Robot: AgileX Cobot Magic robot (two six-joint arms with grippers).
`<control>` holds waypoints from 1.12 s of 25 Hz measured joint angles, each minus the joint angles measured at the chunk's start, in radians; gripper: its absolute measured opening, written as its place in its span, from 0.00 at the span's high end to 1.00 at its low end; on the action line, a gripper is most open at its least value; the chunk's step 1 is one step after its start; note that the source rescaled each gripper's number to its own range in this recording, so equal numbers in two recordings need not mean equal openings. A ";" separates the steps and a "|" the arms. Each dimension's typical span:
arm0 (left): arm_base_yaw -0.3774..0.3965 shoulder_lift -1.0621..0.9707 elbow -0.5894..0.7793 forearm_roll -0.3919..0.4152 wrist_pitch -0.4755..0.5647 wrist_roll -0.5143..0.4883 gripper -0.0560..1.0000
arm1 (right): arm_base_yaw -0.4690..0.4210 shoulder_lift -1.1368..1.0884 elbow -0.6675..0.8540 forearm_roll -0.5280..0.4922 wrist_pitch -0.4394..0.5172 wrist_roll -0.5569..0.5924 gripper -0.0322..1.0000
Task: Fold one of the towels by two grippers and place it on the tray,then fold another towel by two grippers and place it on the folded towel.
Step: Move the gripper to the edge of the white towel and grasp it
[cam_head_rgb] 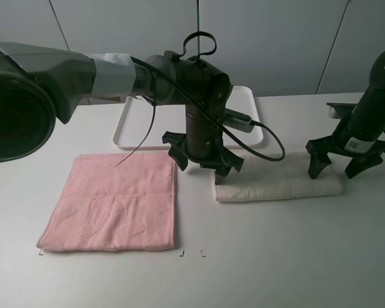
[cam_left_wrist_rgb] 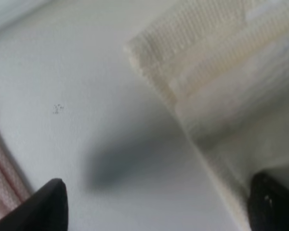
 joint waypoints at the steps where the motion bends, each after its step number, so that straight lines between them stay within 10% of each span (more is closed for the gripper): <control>1: 0.000 0.000 0.000 0.000 0.000 0.000 0.04 | 0.000 0.002 0.000 0.016 0.000 -0.009 0.29; 13: 0.000 0.000 0.000 0.000 -0.002 0.011 0.04 | 0.000 0.007 0.006 0.095 -0.001 -0.051 0.43; 20: 0.000 0.000 0.000 0.000 -0.002 0.011 0.04 | 0.038 0.013 0.014 0.089 -0.002 -0.057 0.92; 28: 0.000 0.000 0.000 0.000 -0.002 0.011 0.04 | 0.041 0.013 0.014 0.089 0.007 -0.069 0.92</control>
